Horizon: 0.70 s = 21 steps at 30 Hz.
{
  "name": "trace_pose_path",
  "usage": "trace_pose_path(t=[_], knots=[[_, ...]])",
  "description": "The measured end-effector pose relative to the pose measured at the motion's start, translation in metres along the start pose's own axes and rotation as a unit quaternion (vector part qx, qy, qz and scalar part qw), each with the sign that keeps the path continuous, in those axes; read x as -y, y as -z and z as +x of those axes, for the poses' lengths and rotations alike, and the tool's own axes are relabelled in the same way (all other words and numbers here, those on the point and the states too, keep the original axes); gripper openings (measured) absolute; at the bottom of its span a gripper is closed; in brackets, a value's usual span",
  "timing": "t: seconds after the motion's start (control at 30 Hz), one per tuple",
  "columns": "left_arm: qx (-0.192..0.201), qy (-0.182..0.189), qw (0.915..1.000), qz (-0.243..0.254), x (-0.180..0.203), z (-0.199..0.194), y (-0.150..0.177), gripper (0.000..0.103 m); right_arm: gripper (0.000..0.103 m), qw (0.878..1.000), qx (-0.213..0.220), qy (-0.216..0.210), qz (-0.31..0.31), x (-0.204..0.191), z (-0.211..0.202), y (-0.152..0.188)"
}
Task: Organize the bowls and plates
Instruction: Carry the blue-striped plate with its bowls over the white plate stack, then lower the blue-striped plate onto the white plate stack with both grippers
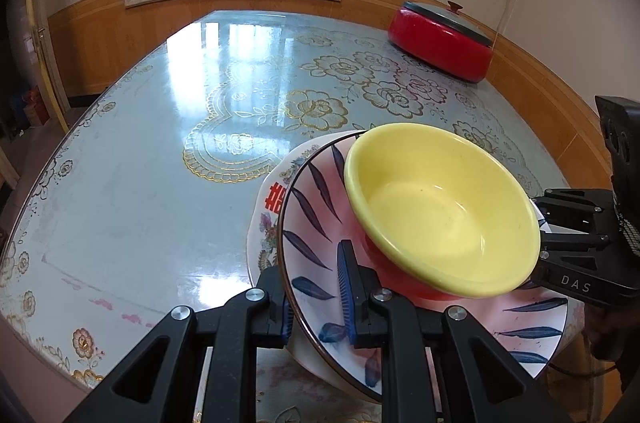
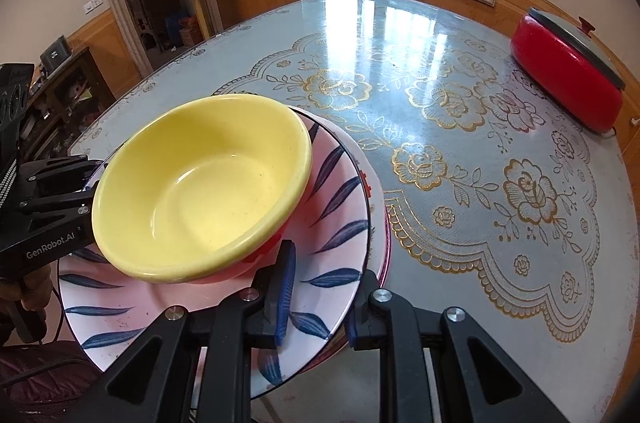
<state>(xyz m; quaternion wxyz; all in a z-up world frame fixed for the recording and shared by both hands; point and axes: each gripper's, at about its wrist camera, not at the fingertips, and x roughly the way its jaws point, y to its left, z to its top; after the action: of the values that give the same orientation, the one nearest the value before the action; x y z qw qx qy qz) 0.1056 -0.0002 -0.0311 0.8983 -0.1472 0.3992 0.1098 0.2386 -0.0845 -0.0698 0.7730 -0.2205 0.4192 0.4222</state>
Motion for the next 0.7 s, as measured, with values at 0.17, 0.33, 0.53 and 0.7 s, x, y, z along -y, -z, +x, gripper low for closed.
trace_pose_path(t=[0.17,0.33,0.53,0.7], knots=[[0.000,0.007,0.9999,0.009,-0.0012,0.0017,-0.0014,0.018,0.020,1.000,0.004,0.009,0.010,-0.0003,0.0000,-0.0001],[-0.001,0.020,0.9995,0.024,-0.0024,0.0031,-0.0008,0.018,0.020,1.000,0.006,0.019,0.022,-0.0032,-0.0024,0.0024],[-0.004,0.036,0.9985,0.040,-0.0054,0.0056,-0.0029,0.018,0.020,0.998,0.016,0.042,0.037,-0.0065,-0.0046,0.0050],[-0.005,0.048,0.9975,0.052,-0.0093,0.0057,-0.0051,0.018,0.020,0.997,0.023,0.056,0.056,-0.0090,-0.0049,0.0060]])
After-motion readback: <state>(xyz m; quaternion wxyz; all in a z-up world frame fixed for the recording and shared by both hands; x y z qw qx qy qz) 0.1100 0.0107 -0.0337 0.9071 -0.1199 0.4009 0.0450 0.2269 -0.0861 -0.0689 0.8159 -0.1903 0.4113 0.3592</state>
